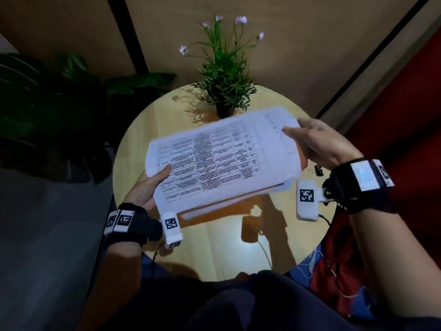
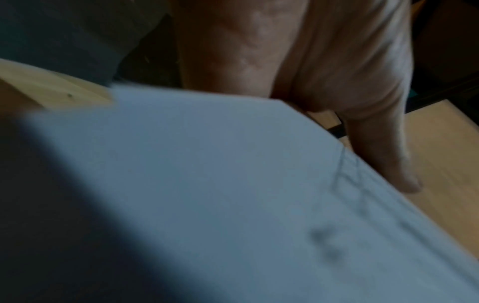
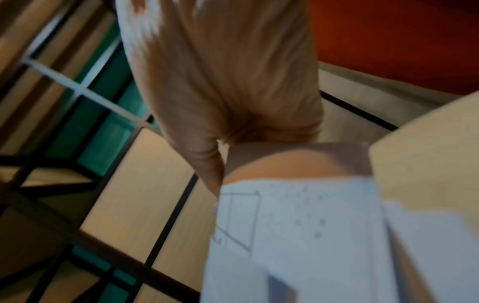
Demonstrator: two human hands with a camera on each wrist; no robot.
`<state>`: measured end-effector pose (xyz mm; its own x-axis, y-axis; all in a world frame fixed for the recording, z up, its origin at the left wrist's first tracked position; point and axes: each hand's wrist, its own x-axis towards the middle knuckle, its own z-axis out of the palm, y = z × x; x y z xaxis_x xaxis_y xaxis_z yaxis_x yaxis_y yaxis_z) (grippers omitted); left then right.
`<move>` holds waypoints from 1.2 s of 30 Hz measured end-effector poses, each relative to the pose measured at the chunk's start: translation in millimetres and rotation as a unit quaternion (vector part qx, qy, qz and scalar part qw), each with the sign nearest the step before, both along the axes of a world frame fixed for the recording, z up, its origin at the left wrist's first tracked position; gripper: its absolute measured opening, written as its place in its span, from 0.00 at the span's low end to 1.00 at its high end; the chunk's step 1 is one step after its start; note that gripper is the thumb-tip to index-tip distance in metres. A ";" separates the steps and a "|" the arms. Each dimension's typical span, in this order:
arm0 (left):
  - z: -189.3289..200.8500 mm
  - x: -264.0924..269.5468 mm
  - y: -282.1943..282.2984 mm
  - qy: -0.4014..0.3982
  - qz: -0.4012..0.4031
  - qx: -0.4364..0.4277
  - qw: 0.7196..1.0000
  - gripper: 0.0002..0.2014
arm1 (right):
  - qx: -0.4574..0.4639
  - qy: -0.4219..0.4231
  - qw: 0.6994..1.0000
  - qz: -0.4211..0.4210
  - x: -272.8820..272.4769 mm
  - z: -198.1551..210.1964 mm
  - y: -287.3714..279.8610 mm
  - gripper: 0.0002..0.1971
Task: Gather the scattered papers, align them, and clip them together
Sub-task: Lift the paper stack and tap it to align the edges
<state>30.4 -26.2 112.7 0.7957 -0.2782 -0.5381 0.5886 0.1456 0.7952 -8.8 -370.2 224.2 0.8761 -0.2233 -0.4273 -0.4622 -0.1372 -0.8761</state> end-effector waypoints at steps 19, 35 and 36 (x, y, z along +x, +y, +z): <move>-16.2 -19.7 -8.0 -0.049 -0.068 0.169 0.982 0.20 | 0.032 0.094 0.993 0.066 -43.1 -86.3 56.5 0.09; -32.4 -32.1 -43.3 -0.056 0.059 0.134 0.988 0.25 | -0.059 -0.096 0.982 -0.151 -70.1 -147.9 53.2 0.25; -29.8 -30.9 -44.0 -0.065 0.054 0.126 0.988 0.23 | -0.060 -0.114 0.980 -0.153 -68.6 -148.0 52.3 0.26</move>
